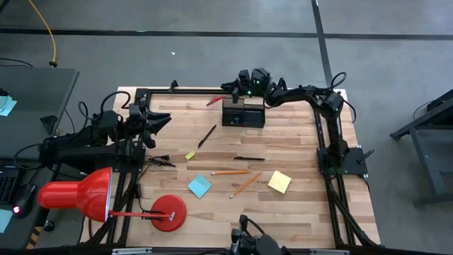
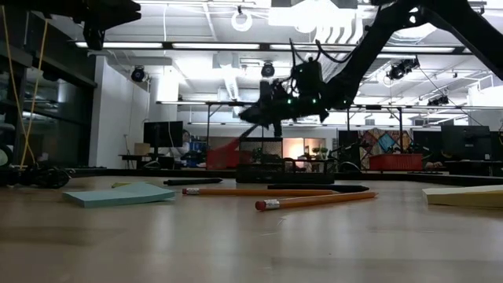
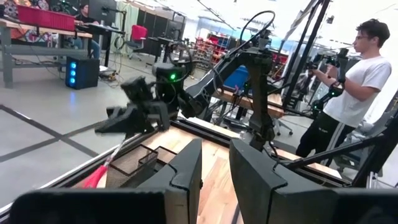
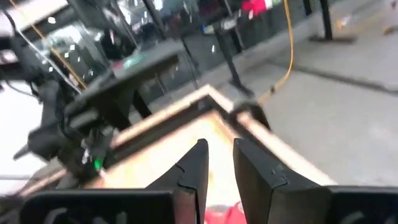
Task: Pick and place office supplies into organizer
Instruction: Put the orange scissors in the black desk organizer
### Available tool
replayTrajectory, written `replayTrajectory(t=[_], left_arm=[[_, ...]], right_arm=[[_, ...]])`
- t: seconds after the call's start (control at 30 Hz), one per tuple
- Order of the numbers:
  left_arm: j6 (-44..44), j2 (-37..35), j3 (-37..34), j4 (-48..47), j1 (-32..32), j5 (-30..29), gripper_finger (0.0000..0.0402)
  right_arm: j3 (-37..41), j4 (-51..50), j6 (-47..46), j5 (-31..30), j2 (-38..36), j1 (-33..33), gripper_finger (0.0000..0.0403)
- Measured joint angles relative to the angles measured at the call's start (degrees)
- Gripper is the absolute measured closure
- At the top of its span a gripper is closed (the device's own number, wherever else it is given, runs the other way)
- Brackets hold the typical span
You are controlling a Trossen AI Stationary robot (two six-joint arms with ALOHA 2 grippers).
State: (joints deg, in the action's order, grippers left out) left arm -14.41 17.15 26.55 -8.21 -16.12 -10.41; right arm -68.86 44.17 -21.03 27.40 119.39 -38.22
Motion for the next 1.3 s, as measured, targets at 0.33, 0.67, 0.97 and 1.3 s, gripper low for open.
replayTrajectory(t=[0.33,0.67,0.97,1.3], left_arm=[[-0.42,0.0,0.0,-1.69,0.0,-0.74,0.0328],[-0.42,0.0,0.0,-2.75,0.0,-0.8,0.0328],[-0.44,-0.02,0.0,-4.26,0.0,-0.83,0.0328],[-1.71,-0.01,0.0,-8.53,0.0,-6.04,0.0328]], right_arm=[[0.02,-0.68,0.63,0.67,-0.11,1.77,0.0336],[0.02,-1.86,0.08,2.33,-0.11,1.81,0.0336],[-3.33,-6.26,-4.46,12.18,-0.11,3.92,0.0336],[-23.93,-44.84,13.36,11.87,-0.07,13.85,0.0336]])
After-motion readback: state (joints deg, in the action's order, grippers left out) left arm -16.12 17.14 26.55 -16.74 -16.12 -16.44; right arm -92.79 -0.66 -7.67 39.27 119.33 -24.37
